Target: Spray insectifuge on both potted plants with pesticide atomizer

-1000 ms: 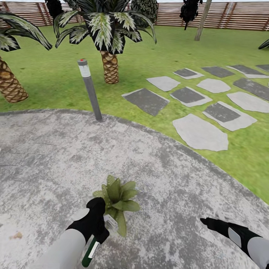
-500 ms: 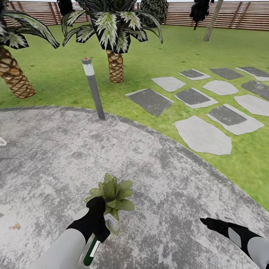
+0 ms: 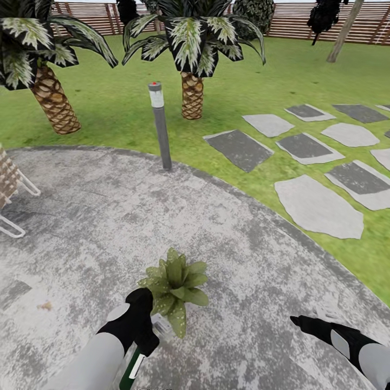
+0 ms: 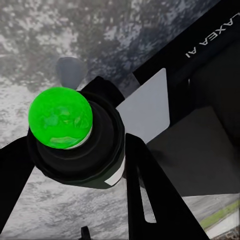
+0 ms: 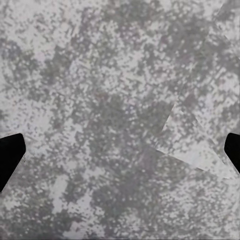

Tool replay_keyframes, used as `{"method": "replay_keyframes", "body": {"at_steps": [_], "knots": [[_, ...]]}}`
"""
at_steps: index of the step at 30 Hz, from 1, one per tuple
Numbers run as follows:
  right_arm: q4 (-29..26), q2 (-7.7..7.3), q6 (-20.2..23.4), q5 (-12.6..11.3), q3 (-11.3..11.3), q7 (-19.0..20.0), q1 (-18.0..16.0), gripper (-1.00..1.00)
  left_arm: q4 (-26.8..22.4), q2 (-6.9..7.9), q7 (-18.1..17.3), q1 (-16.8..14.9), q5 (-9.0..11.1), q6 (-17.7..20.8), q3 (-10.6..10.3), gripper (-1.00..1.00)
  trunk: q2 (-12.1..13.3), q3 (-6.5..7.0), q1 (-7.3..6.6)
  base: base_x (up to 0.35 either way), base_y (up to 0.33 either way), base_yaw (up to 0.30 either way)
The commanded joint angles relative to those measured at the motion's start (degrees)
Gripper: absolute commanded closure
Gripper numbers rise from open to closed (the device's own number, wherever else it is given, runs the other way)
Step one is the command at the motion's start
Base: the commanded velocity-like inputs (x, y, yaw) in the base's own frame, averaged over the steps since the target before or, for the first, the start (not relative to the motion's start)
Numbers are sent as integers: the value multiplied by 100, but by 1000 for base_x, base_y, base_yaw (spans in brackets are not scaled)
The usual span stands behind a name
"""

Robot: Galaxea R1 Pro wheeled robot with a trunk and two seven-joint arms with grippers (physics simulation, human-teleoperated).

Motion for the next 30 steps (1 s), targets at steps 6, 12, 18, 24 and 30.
{"method": "replay_keyframes", "body": {"at_steps": [6,12,18,24,30], "knots": [[-9,-5,30,-61,38,13,0,-100,-23,-3,-58,-3,-39,27,-3,100,-2,-4,0,0,0,80],[-9,-5,27,-61,38,10,0,-100,-670,-3,-75,-3,-37,31,11,100,-2,-4,0,0,-130,3],[-7,-5,27,-61,38,6,0,-100,-1109,4,-93,-53,-66,45,13,100,-2,-4,0,0,-26,0],[-7,-5,29,-61,38,5,0,-100,-1136,13,-93,-74,-80,46,22,100,-2,-4,0,0,0,0],[-6,-5,25,-61,38,5,0,-100,-1138,22,-93,-334,-96,46,22,100,-2,-4,0,0,0,0]]}}
